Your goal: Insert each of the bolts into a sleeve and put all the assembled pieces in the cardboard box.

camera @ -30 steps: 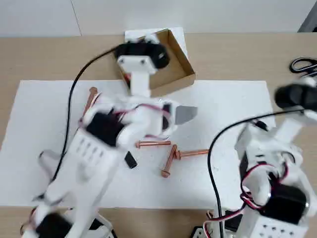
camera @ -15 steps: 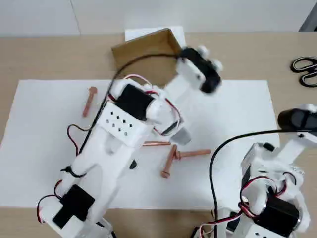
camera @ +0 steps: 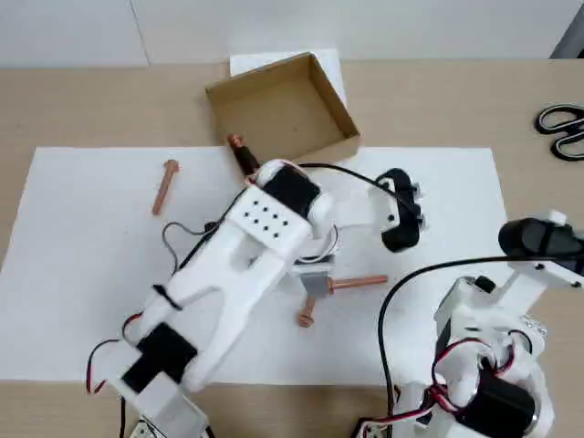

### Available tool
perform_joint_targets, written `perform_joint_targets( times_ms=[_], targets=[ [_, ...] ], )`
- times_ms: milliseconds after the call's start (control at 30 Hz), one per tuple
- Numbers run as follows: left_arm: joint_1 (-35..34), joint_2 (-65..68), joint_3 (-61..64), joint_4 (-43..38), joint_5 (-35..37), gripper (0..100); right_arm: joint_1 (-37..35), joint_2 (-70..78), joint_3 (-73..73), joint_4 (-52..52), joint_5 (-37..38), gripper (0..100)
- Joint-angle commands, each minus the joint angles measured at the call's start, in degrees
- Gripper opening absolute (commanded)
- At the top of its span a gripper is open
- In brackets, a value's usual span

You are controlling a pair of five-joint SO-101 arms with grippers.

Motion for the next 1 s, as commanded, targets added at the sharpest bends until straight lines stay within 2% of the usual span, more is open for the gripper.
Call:
perform_joint_targets(
  times_ms=[0, 67, 333, 800, 967],
  targets=[
    [1.32, 3.69, -6.55, 1.58, -2.64, 31, 0.40, -1.63, -0.26, -0.75, 0.26, 0.4],
    [2.02, 6.77, -10.07, 2.55, -5.10, 31, 0.40, -1.71, -0.26, -0.75, 0.26, 0.4],
    [3.78, 17.49, -22.73, 3.69, -5.63, 31, 0.40, -2.07, -0.26, -0.75, 0.26, 0.4],
    [6.86, 31.82, -29.05, 3.52, -5.36, 31, 0.40, -2.15, -0.26, -0.75, 0.26, 0.4],
    [6.86, 37.36, -32.13, 3.34, -5.36, 22, 0.40, -2.15, -0.26, -0.75, 0.26, 0.4]
  ],
)
